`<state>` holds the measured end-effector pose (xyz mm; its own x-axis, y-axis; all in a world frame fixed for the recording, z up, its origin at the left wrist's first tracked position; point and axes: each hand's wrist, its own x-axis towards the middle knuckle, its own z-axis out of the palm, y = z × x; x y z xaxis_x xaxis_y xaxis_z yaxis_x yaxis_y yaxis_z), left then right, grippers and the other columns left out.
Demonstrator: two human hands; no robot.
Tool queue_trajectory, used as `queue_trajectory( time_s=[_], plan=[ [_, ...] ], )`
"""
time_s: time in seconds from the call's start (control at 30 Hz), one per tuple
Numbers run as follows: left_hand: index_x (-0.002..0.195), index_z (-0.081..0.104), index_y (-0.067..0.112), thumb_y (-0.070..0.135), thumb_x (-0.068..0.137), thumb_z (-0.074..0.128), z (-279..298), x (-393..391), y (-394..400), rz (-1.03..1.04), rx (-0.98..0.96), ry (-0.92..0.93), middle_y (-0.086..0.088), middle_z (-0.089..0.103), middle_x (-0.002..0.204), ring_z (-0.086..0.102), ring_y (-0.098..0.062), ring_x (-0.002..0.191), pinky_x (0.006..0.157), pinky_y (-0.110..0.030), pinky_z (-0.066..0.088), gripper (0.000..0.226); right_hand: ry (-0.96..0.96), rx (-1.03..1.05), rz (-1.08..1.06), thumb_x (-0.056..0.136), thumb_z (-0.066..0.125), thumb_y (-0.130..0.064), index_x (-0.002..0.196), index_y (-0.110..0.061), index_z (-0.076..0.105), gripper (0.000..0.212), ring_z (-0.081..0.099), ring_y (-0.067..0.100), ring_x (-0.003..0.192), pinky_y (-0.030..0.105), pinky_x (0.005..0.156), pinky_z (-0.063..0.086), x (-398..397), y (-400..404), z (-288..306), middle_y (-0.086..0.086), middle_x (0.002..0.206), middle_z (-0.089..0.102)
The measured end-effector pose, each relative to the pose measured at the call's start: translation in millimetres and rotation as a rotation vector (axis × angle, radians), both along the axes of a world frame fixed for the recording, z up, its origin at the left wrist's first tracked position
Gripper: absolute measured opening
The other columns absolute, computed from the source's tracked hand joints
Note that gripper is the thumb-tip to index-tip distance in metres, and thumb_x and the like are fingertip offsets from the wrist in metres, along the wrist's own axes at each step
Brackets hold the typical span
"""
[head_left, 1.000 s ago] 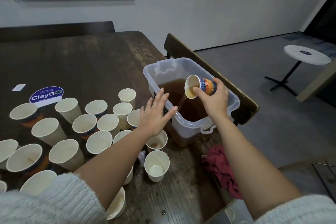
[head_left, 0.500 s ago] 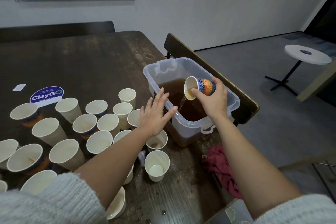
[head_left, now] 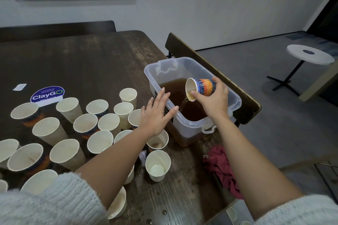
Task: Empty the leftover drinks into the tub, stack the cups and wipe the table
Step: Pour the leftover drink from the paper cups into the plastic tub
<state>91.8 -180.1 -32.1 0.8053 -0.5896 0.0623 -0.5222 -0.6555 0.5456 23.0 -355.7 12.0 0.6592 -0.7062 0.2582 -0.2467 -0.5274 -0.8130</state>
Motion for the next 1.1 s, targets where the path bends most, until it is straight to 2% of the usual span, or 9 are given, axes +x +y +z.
queue_trajectory(
  time_s=[0.23, 0.37, 0.5, 0.6, 0.73, 0.83, 0.93, 1.0, 1.1],
  plan=[
    [0.151, 0.009, 0.039, 0.071, 0.088, 0.018, 0, 0, 1, -0.005, 0.001, -0.009, 0.016, -0.008, 0.161, 0.003, -0.025, 0.149, 0.116, -0.058, 0.006, 0.072, 0.013, -0.058, 0.023, 0.077, 0.08, -0.037, 0.145, -0.022, 0.033, 0.084, 0.038, 0.019, 0.131, 0.021, 0.094, 0.039, -1, 2, 1, 0.006, 0.148, 0.029],
    [0.151, 0.011, 0.038, 0.076, 0.085, 0.015, 1, -1, 1, -0.001, -0.007, 0.002, 0.017, -0.007, 0.161, 0.004, -0.025, 0.149, 0.116, -0.058, 0.007, 0.077, 0.019, -0.078, 0.034, 0.077, 0.081, -0.035, 0.144, -0.022, 0.034, 0.083, 0.038, 0.019, 0.131, 0.025, 0.099, 0.043, -1, 5, 2, 0.006, 0.148, 0.028],
    [0.152, 0.011, 0.038, 0.077, 0.085, 0.016, 1, -1, 1, 0.005, -0.004, -0.008, 0.016, -0.007, 0.161, 0.005, -0.025, 0.149, 0.116, -0.058, 0.008, 0.077, 0.023, -0.086, 0.043, 0.077, 0.082, -0.034, 0.144, -0.021, 0.034, 0.084, 0.037, 0.018, 0.131, 0.022, 0.096, 0.041, -1, 6, 2, 0.005, 0.148, 0.028],
    [0.152, 0.01, 0.038, 0.07, 0.087, 0.019, 3, -3, 0, 0.003, 0.007, -0.002, 0.016, -0.008, 0.161, 0.003, -0.025, 0.149, 0.116, -0.057, 0.007, 0.073, 0.025, -0.097, 0.056, 0.076, 0.082, -0.033, 0.144, -0.021, 0.034, 0.084, 0.037, 0.019, 0.132, 0.024, 0.098, 0.042, -2, 6, 2, 0.006, 0.149, 0.027],
    [0.152, 0.008, 0.038, 0.065, 0.093, 0.025, 7, -1, 2, -0.011, 0.044, -0.006, 0.017, -0.009, 0.16, 0.001, -0.025, 0.149, 0.116, -0.056, 0.005, 0.067, 0.053, -0.089, 0.07, 0.077, 0.082, -0.032, 0.145, -0.021, 0.034, 0.084, 0.037, 0.018, 0.131, 0.02, 0.094, 0.039, -1, 6, 3, 0.006, 0.149, 0.027],
    [0.153, 0.008, 0.037, 0.065, 0.093, 0.03, 13, 6, 7, -0.047, 0.055, 0.018, 0.015, -0.004, 0.161, -0.001, -0.024, 0.149, 0.116, -0.055, 0.004, 0.069, 0.031, 0.153, 0.112, 0.08, 0.079, -0.033, 0.145, -0.021, 0.035, 0.079, 0.043, 0.016, 0.123, 0.024, 0.093, 0.04, 3, 13, 13, 0.005, 0.143, 0.036],
    [0.153, 0.013, 0.029, 0.057, 0.091, 0.051, 26, 13, 22, -0.063, -0.06, 0.049, 0.005, 0.013, 0.161, 0.009, -0.022, 0.149, 0.118, -0.053, 0.012, 0.078, -0.029, 0.473, 0.194, 0.085, 0.073, -0.036, 0.143, -0.021, 0.039, 0.069, 0.049, 0.012, 0.11, 0.032, 0.097, 0.039, 10, 34, 29, 0.0, 0.132, 0.048],
    [0.153, 0.018, 0.023, 0.047, 0.087, 0.064, 35, 19, 42, -0.013, -0.175, 0.071, 0.0, 0.02, 0.16, 0.017, -0.021, 0.147, 0.118, -0.048, 0.02, 0.084, -0.01, 0.59, 0.283, 0.086, 0.071, -0.038, 0.14, -0.021, 0.043, 0.064, 0.052, 0.016, 0.114, 0.04, 0.102, 0.038, 15, 56, 42, 0.0, 0.128, 0.052],
    [0.151, 0.023, 0.022, 0.041, 0.078, 0.077, 46, 29, 94, 0.094, -0.353, 0.12, -0.001, 0.025, 0.158, 0.025, -0.019, 0.143, 0.117, -0.042, 0.026, 0.093, 0.017, 0.705, 0.448, 0.089, 0.066, -0.039, 0.134, -0.018, 0.048, 0.054, 0.051, 0.024, 0.122, 0.043, 0.106, 0.038, 27, 109, 64, 0.004, 0.125, 0.056]
  ],
)
